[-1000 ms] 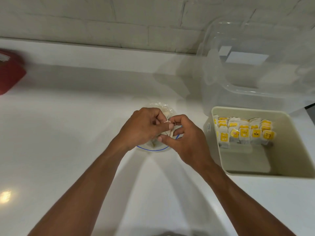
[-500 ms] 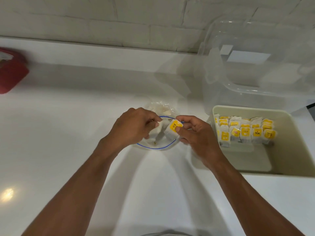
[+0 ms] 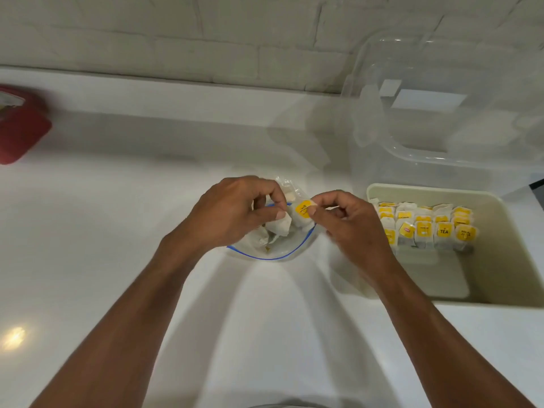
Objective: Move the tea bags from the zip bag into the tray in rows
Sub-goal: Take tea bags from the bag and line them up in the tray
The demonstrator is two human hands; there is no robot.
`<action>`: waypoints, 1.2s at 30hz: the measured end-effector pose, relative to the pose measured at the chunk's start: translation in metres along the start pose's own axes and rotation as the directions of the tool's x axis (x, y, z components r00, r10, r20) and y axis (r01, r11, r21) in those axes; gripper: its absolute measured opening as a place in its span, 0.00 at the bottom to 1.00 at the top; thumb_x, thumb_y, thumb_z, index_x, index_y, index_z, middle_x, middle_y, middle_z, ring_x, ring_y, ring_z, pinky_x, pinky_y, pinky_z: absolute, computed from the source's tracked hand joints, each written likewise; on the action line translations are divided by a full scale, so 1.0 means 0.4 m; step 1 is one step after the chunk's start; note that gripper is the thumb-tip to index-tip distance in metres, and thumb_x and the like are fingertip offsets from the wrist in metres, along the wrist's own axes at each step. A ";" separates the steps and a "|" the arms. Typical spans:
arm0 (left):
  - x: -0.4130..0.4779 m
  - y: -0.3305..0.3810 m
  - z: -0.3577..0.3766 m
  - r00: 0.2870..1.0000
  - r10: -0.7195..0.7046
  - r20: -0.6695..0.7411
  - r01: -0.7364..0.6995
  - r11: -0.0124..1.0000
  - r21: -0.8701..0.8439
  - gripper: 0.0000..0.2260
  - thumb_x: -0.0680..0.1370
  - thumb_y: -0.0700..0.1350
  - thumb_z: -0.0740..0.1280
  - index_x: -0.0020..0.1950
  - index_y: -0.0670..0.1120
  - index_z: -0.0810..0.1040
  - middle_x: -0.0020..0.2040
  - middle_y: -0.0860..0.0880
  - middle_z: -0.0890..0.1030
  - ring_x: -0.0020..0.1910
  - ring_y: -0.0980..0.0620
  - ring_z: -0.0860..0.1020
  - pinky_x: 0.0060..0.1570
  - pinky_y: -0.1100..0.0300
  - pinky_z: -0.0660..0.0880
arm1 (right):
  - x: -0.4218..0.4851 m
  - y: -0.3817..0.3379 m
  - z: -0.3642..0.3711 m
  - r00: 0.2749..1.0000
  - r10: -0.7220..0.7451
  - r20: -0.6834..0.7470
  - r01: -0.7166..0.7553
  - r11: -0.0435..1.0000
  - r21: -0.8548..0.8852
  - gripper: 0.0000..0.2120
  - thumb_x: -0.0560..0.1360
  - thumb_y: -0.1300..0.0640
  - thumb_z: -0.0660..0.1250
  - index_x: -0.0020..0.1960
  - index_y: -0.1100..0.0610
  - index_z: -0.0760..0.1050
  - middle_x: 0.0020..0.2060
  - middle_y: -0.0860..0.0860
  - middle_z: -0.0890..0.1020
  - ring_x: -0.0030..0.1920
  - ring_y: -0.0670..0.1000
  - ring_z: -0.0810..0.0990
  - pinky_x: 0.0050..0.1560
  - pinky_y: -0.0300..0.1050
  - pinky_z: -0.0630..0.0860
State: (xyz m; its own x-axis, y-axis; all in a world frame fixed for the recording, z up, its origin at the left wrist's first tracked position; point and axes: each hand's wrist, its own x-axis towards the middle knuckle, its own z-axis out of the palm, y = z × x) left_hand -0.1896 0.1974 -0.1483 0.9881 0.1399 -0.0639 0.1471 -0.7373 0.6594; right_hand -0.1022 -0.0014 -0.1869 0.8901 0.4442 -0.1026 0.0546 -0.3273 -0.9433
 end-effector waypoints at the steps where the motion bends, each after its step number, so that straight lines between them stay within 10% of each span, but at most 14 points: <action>1: 0.000 0.006 -0.009 1.000 0.001 0.019 0.000 0.999 -0.045 0.03 0.76 0.52 0.71 0.44 0.57 0.79 0.34 0.57 0.77 0.33 0.59 0.75 0.38 0.58 0.72 | 0.002 -0.009 -0.006 1.000 0.006 0.024 -0.007 1.000 0.019 0.01 0.74 0.55 0.74 0.45 0.51 0.82 0.35 0.44 0.82 0.31 0.40 0.76 0.36 0.36 0.71; 8: 0.003 0.036 -0.022 0.997 0.016 0.082 0.003 0.971 -0.237 0.07 0.73 0.50 0.76 0.41 0.50 0.82 0.35 0.53 0.83 0.36 0.54 0.82 0.45 0.54 0.79 | 0.010 -0.041 -0.033 0.989 0.036 0.147 -0.048 0.996 0.079 0.03 0.74 0.60 0.73 0.47 0.54 0.83 0.33 0.49 0.82 0.31 0.45 0.75 0.34 0.37 0.72; 25: 0.024 0.064 -0.042 0.998 0.041 0.046 -0.036 0.993 -0.115 0.10 0.75 0.42 0.73 0.49 0.59 0.82 0.40 0.55 0.81 0.38 0.59 0.81 0.42 0.61 0.76 | -0.028 -0.061 -0.141 0.978 0.011 0.210 -0.006 1.000 -0.023 0.01 0.75 0.58 0.73 0.46 0.55 0.82 0.37 0.54 0.84 0.37 0.47 0.77 0.42 0.45 0.73; 32: 0.063 0.171 0.002 0.986 0.103 0.129 -0.066 0.963 -0.261 0.16 0.75 0.39 0.71 0.54 0.60 0.79 0.41 0.54 0.79 0.40 0.53 0.82 0.38 0.44 0.78 | -0.049 -0.064 -0.229 0.986 0.001 0.166 -0.001 1.000 0.002 0.02 0.76 0.59 0.72 0.48 0.55 0.81 0.37 0.54 0.83 0.36 0.48 0.78 0.42 0.47 0.75; 36: 0.085 0.236 0.039 0.981 0.124 0.148 -0.078 0.955 -0.285 0.18 0.74 0.37 0.70 0.54 0.60 0.78 0.42 0.55 0.78 0.39 0.51 0.83 0.37 0.59 0.71 | -0.059 -0.058 -0.288 0.989 -0.027 0.143 0.028 1.000 -0.005 0.02 0.74 0.60 0.73 0.47 0.55 0.83 0.35 0.50 0.83 0.36 0.47 0.79 0.40 0.45 0.75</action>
State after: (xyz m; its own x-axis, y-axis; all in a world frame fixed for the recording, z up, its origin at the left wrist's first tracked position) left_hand -0.1413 0.1224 -0.0998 0.9944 -0.0522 -0.0915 0.0504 -0.5265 0.8487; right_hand -0.0726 -0.1003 -0.1262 0.8141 0.5679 -0.1212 0.0815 -0.3185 -0.9444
